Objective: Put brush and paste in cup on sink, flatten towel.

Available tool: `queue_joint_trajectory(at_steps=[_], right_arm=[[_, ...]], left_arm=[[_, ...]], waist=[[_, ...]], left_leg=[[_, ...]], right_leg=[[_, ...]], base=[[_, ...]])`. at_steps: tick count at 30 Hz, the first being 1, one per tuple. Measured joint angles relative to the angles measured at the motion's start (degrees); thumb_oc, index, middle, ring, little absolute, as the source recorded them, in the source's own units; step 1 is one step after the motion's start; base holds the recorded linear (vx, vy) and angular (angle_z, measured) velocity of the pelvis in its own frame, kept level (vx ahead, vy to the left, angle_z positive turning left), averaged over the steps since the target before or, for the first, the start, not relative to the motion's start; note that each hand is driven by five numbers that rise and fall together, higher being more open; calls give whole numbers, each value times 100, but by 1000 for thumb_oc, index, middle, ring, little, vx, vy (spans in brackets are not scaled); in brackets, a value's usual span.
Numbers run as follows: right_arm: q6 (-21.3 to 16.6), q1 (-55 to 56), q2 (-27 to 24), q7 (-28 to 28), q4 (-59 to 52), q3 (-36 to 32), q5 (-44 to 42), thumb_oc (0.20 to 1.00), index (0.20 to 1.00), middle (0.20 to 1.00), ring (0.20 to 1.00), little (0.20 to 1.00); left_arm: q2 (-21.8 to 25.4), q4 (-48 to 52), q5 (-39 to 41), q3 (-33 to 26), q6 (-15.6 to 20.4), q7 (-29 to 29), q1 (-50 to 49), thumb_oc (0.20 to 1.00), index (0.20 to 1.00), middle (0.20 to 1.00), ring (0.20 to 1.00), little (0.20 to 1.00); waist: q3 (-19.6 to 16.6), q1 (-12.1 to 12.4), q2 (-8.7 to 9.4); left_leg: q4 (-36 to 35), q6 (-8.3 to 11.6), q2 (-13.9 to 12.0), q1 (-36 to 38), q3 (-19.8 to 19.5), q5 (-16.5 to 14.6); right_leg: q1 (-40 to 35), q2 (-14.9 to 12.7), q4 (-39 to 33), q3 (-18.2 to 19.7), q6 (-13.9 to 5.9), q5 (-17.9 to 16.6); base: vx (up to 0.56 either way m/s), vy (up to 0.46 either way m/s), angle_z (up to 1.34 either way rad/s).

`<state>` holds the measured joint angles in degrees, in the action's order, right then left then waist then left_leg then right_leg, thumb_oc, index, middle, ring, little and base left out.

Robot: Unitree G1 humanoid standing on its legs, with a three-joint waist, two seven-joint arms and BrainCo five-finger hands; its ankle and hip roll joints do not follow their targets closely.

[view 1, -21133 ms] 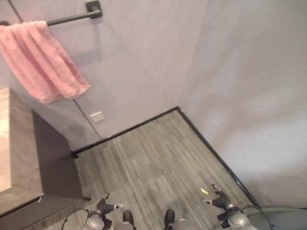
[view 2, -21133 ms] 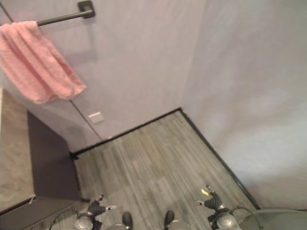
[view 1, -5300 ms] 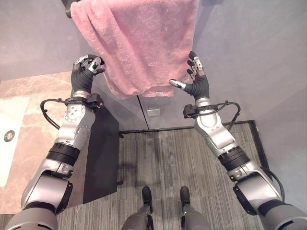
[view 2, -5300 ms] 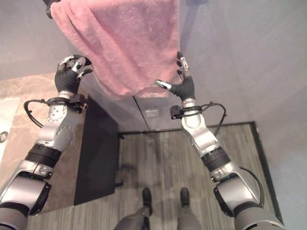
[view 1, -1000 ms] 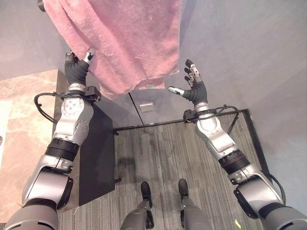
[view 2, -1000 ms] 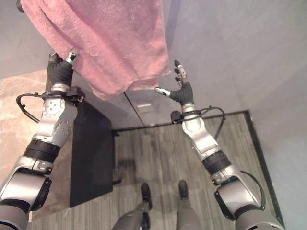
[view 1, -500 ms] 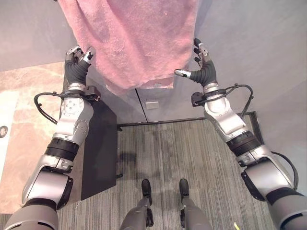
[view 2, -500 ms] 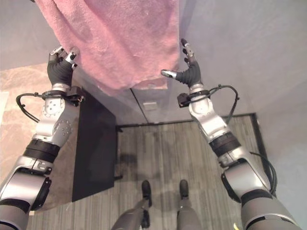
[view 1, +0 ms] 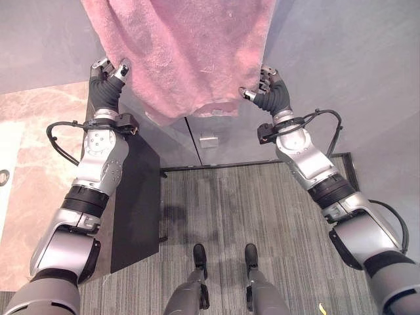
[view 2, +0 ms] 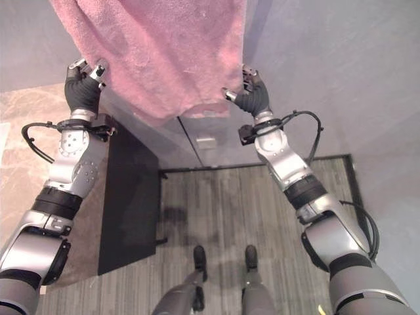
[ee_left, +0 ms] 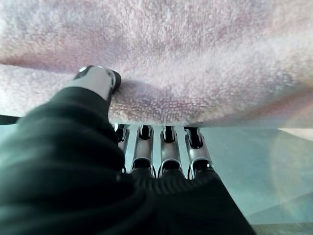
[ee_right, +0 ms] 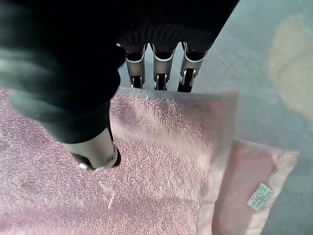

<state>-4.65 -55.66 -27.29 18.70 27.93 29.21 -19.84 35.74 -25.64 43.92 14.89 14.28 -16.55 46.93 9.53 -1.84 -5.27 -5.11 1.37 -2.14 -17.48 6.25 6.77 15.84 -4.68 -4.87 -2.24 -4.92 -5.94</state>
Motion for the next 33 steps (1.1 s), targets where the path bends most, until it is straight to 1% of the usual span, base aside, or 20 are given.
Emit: queue_joint_trajectory(at_steps=[1,2,3,6,11,12,14,15,17,23,26,30,33], right_arm=[[2,1,1,4,-8,-2,43,341,341,341,341,341],[3,1,2,8,-15,-8,43,250,250,250,250,250],[3,1,2,15,-24,-11,49,200,200,200,200,200],[4,7,34,129,-46,-163,161,200,200,200,200,200],[4,6,91,282,-69,-341,273,200,200,200,200,200],[4,5,103,314,-74,-346,273,200,200,200,200,200],[3,5,135,367,-89,-386,273,200,200,200,200,200],[3,4,145,368,-92,-385,273,200,200,200,200,200],[3,-11,184,369,-111,-385,273,200,200,200,200,200],[-13,-91,221,367,-287,-431,274,200,200,200,200,200],[-24,-91,405,374,-416,-633,273,200,200,200,200,200],[-189,-78,466,417,-733,-748,354,200,200,200,200,200],[-229,-58,496,526,-879,-874,428,200,200,200,200,200]], left_arm=[[-3,1,-1,-4,0,-1,-1,464,464,464,464,464],[-4,2,-1,-5,0,-2,-2,464,464,464,464,464],[-4,3,-1,-5,0,-2,-2,464,464,464,464,464],[-4,9,-2,-16,0,-11,-6,448,448,448,448,448],[-5,86,-2,-62,2,-49,-97,373,373,373,373,373],[-5,109,-1,-62,2,-54,-97,369,369,369,369,369],[-6,231,-1,-62,7,-56,-99,300,300,300,300,300],[-6,255,0,-62,7,-55,-101,297,297,297,297,297],[-5,289,2,-68,9,-49,-94,200,200,200,200,200],[8,558,7,-77,53,25,-68,200,200,200,200,200],[23,663,18,-76,58,121,-29,200,200,200,200,200],[27,845,52,-45,79,183,34,200,200,200,200,200],[-5,900,65,-45,175,188,30,200,200,200,200,200]], waist=[[0,-5,2],[1,-5,3],[1,-6,5],[7,-7,27],[6,-3,35],[6,3,35],[7,10,37],[8,17,38],[8,38,38],[7,95,43],[6,98,43],[4,91,39],[3,85,38]], left_leg=[[0,0,0,2,0,0],[0,0,0,3,3,0],[0,0,0,4,5,0],[0,0,-1,12,12,0],[0,0,-3,32,20,0],[0,0,-3,36,20,0],[0,0,-2,78,16,0],[0,0,-3,110,17,0],[0,0,-3,220,17,0],[-2,3,-5,466,-41,-2],[-3,7,-3,572,-89,-6],[-2,12,2,543,-116,5],[-1,10,6,541,-117,15]], right_leg=[[0,0,0,1,0,0],[-1,0,0,4,0,0],[-1,0,0,4,0,0],[-3,1,0,12,0,0],[-20,0,0,16,-1,-1],[-24,0,0,16,-1,-1],[-66,0,0,11,-1,-1],[-98,0,0,11,-1,-1],[-210,-1,-2,9,-1,0],[-478,1,-6,-22,-3,13],[-608,-4,-14,-76,3,40],[-594,-10,-6,-109,11,36],[-594,-10,-4,-113,15,22]], base=[[0,0,0],[0,0,0],[0,0,0],[0,0,0],[0,0,0],[0,0,0],[0,0,0],[0,0,0],[17,-10,0],[9,-4,2],[-10,-7,8],[-6,-2,4],[0,0,0]])
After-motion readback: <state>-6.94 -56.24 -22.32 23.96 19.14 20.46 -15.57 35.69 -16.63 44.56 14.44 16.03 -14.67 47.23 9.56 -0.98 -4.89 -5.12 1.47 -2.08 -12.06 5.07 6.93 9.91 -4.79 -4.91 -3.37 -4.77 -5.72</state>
